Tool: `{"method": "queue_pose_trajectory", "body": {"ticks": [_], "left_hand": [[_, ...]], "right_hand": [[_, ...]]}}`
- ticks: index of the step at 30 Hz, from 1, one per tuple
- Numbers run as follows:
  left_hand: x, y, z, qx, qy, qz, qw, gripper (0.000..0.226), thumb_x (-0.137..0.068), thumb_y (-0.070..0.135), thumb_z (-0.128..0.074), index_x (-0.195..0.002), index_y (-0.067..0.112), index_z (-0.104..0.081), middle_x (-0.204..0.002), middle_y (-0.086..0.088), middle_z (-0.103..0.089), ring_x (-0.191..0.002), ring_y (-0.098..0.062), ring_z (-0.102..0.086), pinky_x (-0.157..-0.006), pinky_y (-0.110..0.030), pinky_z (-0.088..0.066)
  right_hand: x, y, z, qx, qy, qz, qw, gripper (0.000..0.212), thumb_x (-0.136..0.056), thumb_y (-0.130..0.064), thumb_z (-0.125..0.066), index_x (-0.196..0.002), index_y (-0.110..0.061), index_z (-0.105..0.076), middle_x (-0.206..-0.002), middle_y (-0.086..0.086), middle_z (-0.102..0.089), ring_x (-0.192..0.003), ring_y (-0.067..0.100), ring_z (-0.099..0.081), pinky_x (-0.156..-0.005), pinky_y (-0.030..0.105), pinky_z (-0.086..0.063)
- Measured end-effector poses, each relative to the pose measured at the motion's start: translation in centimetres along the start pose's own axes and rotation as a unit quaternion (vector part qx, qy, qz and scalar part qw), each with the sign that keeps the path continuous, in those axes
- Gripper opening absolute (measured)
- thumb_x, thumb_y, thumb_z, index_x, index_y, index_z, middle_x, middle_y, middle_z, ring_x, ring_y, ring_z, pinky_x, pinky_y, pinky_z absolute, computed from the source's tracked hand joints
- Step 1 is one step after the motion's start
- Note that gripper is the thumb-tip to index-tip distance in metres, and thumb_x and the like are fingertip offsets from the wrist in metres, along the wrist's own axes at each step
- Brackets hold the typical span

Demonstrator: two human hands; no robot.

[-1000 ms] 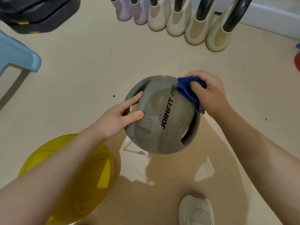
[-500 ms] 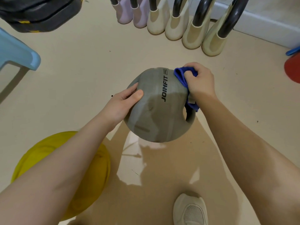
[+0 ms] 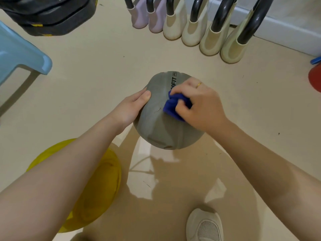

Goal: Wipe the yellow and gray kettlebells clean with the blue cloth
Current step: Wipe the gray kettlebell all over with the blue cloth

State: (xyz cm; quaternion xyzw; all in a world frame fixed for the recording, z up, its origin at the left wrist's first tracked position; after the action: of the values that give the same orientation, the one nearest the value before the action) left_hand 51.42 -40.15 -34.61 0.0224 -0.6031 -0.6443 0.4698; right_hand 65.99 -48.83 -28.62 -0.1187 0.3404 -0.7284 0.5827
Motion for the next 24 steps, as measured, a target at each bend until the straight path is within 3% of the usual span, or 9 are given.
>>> {"method": "queue_pose_trajectory", "body": {"ticks": [2, 6, 8, 11, 12, 17, 19, 22, 24], "left_hand": [[-0.1, -0.3, 0.0, 0.001, 0.005, 0.004, 1.000, 0.042, -0.096, 0.049, -0.036, -0.131, 0.033, -0.052, -0.125, 0.011, -0.061, -0.096, 0.003, -0.058, -0.072, -0.012, -0.044], [-0.6, 0.5, -0.3, 0.022, 0.027, 0.014, 0.999, 0.034, -0.096, 0.047, -0.037, -0.122, 0.034, -0.056, -0.097, 0.022, -0.060, -0.068, 0.018, -0.055, -0.050, 0.001, -0.039], [-1.0, 1.0, -0.7, 0.029, 0.031, 0.022, 0.999, 0.035, -0.095, 0.049, -0.038, -0.121, 0.034, -0.056, -0.097, 0.019, -0.061, -0.075, 0.012, -0.055, -0.053, -0.004, -0.042], [-1.2, 1.0, -0.8, 0.040, 0.041, 0.022, 0.998, 0.035, -0.095, 0.050, -0.040, -0.118, 0.033, -0.059, -0.107, 0.013, -0.063, -0.096, -0.004, -0.059, -0.075, -0.017, -0.043], [-1.3, 1.0, -0.8, 0.045, 0.046, 0.022, 0.998, 0.036, -0.094, 0.051, -0.041, -0.119, 0.033, -0.060, -0.111, 0.010, -0.064, -0.102, -0.009, -0.059, -0.082, -0.021, -0.044], [-2.0, 1.7, -1.0, 0.030, 0.088, 0.023, 0.995, 0.050, -0.092, 0.056, -0.042, -0.129, 0.025, -0.056, -0.128, 0.004, -0.059, -0.116, -0.017, -0.054, -0.101, -0.031, -0.039], [-2.2, 2.3, -1.0, 0.021, 0.086, 0.012, 0.996, 0.050, -0.092, 0.053, -0.043, -0.126, 0.020, -0.058, -0.126, 0.000, -0.060, -0.115, -0.019, -0.056, -0.101, -0.031, -0.040], [-2.4, 2.3, -0.3, 0.004, 0.081, 0.040, 0.996, 0.049, -0.093, 0.054, -0.041, -0.109, 0.014, -0.064, -0.105, -0.005, -0.064, -0.089, -0.020, -0.059, -0.074, -0.027, -0.043], [-2.5, 2.2, 0.0, -0.050, 0.093, 0.069, 0.992, 0.061, -0.091, 0.059, -0.038, -0.110, 0.005, -0.061, -0.102, -0.009, -0.060, -0.087, -0.024, -0.053, -0.074, -0.027, -0.038]], "right_hand": [[-0.1, -0.5, 0.0, 0.026, -0.012, 0.031, 0.999, 0.034, -0.074, -0.025, -0.043, -0.096, -0.022, -0.069, -0.092, 0.001, -0.063, -0.073, 0.020, -0.057, -0.060, 0.027, -0.044], [-2.6, 2.7, 0.9, 0.074, 0.037, -0.113, 0.990, 0.035, -0.080, -0.027, -0.044, -0.107, -0.024, -0.064, -0.103, 0.003, -0.056, -0.089, 0.021, -0.055, -0.068, 0.027, -0.038], [-2.4, 0.3, 0.2, 0.102, 0.023, -0.047, 0.993, 0.031, -0.079, -0.022, -0.046, -0.101, -0.019, -0.068, -0.101, 0.006, -0.059, -0.083, 0.027, -0.057, -0.064, 0.032, -0.044], [-0.8, -4.2, -2.4, 0.165, -0.047, 0.143, 0.975, 0.028, -0.075, -0.018, -0.043, -0.082, -0.014, -0.070, -0.079, 0.007, -0.062, -0.062, 0.028, -0.055, -0.052, 0.029, -0.042], [-1.0, -4.2, -2.5, 0.177, -0.054, 0.144, 0.972, 0.028, -0.076, -0.018, -0.044, -0.083, -0.014, -0.071, -0.079, 0.007, -0.063, -0.063, 0.029, -0.055, -0.053, 0.030, -0.041], [-3.7, 0.2, 0.2, 0.173, 0.036, -0.098, 0.979, 0.028, -0.087, -0.021, -0.049, -0.108, -0.019, -0.066, -0.106, 0.008, -0.057, -0.094, 0.029, -0.053, -0.068, 0.032, -0.038], [-2.7, -1.8, -0.8, 0.178, 0.001, -0.023, 0.984, 0.026, -0.083, -0.019, -0.049, -0.100, -0.014, -0.068, -0.097, 0.011, -0.059, -0.082, 0.031, -0.055, -0.062, 0.033, -0.039], [0.6, -5.0, -3.3, 0.218, -0.084, 0.165, 0.958, 0.028, -0.079, -0.019, -0.041, -0.079, -0.012, -0.068, -0.077, 0.010, -0.060, -0.057, 0.027, -0.048, -0.050, 0.028, -0.037], [0.8, -4.2, -2.7, 0.220, -0.091, 0.157, 0.958, 0.028, -0.079, -0.020, -0.042, -0.082, -0.013, -0.069, -0.078, 0.009, -0.062, -0.057, 0.026, -0.049, -0.050, 0.028, -0.037]]}}
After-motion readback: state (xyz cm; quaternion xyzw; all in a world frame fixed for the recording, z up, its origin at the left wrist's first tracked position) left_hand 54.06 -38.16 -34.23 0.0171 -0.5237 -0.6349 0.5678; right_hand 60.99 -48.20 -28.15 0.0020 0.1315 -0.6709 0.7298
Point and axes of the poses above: each hand's wrist, its own x-axis away from the middle knuckle, its own z-axis out of the back of the hand, y = z × x, the point moved 7 cm from there along -x, towards the middle knuckle
